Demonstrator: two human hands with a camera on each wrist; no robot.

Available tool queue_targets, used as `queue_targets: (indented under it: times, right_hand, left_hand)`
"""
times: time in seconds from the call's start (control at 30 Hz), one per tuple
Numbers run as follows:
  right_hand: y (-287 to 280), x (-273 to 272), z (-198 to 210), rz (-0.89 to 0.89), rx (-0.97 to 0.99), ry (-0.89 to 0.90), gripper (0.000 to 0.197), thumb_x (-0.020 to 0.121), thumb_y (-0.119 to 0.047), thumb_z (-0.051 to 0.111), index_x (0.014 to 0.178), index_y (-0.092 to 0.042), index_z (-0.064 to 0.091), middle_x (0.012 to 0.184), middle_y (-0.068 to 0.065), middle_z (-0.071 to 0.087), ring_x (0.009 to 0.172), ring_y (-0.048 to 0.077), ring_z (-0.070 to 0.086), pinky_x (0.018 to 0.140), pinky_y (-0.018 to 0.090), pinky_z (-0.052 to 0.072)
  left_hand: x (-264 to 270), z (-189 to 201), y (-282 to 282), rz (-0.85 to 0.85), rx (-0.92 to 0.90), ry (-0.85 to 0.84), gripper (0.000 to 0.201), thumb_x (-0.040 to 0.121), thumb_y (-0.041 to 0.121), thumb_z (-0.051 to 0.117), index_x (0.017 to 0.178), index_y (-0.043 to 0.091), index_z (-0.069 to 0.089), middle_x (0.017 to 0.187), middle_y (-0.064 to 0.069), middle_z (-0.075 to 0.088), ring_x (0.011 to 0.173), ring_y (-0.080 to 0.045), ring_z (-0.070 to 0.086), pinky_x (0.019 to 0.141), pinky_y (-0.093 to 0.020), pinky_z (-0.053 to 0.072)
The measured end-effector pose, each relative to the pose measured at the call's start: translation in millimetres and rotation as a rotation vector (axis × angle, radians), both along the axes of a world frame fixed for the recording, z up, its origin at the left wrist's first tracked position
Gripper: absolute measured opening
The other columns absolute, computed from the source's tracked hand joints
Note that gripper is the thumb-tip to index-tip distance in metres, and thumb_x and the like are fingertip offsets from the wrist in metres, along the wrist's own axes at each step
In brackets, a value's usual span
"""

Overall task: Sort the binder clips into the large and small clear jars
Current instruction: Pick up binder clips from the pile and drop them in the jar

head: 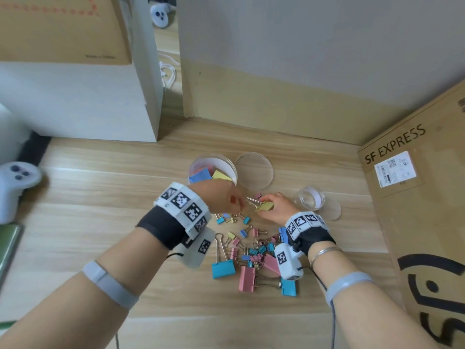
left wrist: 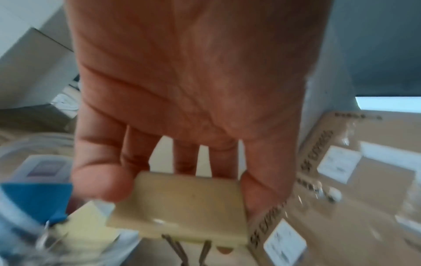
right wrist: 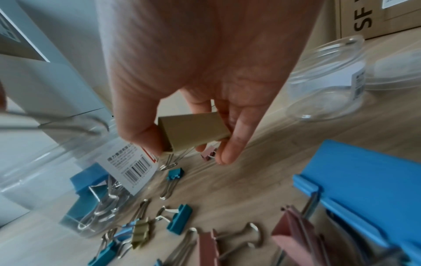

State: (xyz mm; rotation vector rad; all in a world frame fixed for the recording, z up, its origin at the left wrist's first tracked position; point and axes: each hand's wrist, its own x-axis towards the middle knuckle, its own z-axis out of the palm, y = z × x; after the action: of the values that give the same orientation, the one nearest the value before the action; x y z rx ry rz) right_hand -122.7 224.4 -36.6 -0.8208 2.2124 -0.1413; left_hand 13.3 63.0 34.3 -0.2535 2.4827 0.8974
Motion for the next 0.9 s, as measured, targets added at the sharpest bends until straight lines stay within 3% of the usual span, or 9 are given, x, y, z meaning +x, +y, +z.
queue_targets:
  times: [0.03,0.07,0.13,0.2,0.27,0.4,0.67,0.8,0.9]
  right_hand:
    - [-1,0,0,-0.001,-0.002,-0.001,0.048,0.084,-0.035,0.061,0.129,-0.023,0.049,0.136,0.004,0.041,0.12,0.02,0.047,0.099,0.03,0.037]
    - [-1,0,0,-0.001,-0.005,-0.003,0.048,0.084,-0.035,0.061,0.129,-0.023,0.048,0.137,0.003,0.041,0.12,0.02,0.047,0.099,0.03,0.037]
    - [-1,0,1,0.002,-0.006,-0.012,0.048,0.084,-0.035,0.06,0.129,-0.023,0.048,0.137,0.004,0.041,0.121,0.02,0.047,0.098,0.029,0.036]
    - [-2,-1,1,0.011,0.0,-0.021,0.047,0.084,-0.035,0.06,0.128,-0.023,0.048,0.137,0.004,0.041,0.121,0.02,0.046,0.098,0.029,0.036]
    - [-3,-2,1,0.016,0.0,-0.023,0.047,0.084,-0.035,0.06,0.128,-0.024,0.048,0.137,0.004,0.041,0.121,0.019,0.047,0.098,0.029,0.036]
    - [-4,-2,1,0.026,-0.006,-0.03,0.046,0.084,-0.036,0.06,0.127,-0.026,0.048,0.136,0.003,0.042,0.12,0.018,0.047,0.095,0.026,0.035]
    - [-1,-12,7,-0.037,-0.083,-0.053,0.034,0.084,-0.031,0.061,0.116,-0.023,0.052,0.13,0.001,0.047,0.122,0.014,0.045,0.097,0.027,0.035]
    - [-3,-18,16,-0.085,-0.169,-0.074,0.029,0.085,-0.031,0.06,0.109,-0.02,0.051,0.115,-0.001,0.054,0.109,0.017,0.052,0.086,0.026,0.041]
    - [-13,-19,25,-0.128,-0.276,-0.087,0.029,0.085,-0.031,0.059,0.11,-0.018,0.051,0.113,0.001,0.055,0.105,0.018,0.054,0.088,0.028,0.043]
  left_hand:
    - [-1,4,-7,0.049,0.039,0.037,0.028,0.088,0.024,0.047,0.107,0.032,0.066,0.093,0.014,0.064,0.1,-0.011,0.062,0.107,-0.03,0.031]
    - [-2,8,-14,0.101,0.073,0.074,0.029,0.088,0.022,0.046,0.106,0.033,0.067,0.093,0.013,0.061,0.101,-0.014,0.062,0.106,-0.031,0.036]
    - [-3,15,-26,0.214,0.076,0.149,0.028,0.09,0.021,0.047,0.106,0.031,0.067,0.103,0.004,0.056,0.102,-0.019,0.06,0.1,-0.035,0.043]
    - [-3,17,-33,0.318,-0.004,0.174,0.027,0.091,0.023,0.047,0.111,0.027,0.065,0.115,-0.004,0.052,0.103,-0.02,0.058,0.097,-0.033,0.045]
    - [-6,12,-36,0.353,-0.106,0.087,0.028,0.091,0.027,0.049,0.116,0.022,0.061,0.121,-0.006,0.048,0.104,-0.022,0.057,0.095,-0.032,0.045]
    - [-14,-13,-26,0.329,-0.16,-0.111,0.036,0.089,0.032,0.055,0.122,0.018,0.057,0.131,-0.008,0.044,0.114,-0.023,0.052,0.101,-0.034,0.042]
    - [-26,-40,-14,0.329,-0.139,-0.165,0.036,0.094,0.025,0.046,0.128,0.015,0.052,0.136,-0.009,0.05,0.123,-0.026,0.049,0.101,-0.033,0.039]
    - [-25,-39,-19,0.275,-0.133,-0.231,0.038,0.096,0.009,0.039,0.132,0.014,0.05,0.139,-0.009,0.048,0.128,-0.025,0.046,0.104,-0.032,0.037]
    - [-28,-32,-24,0.241,-0.143,-0.227,0.041,0.097,0.012,0.036,0.136,0.019,0.044,0.145,-0.004,0.042,0.135,-0.021,0.039,0.111,-0.033,0.034]
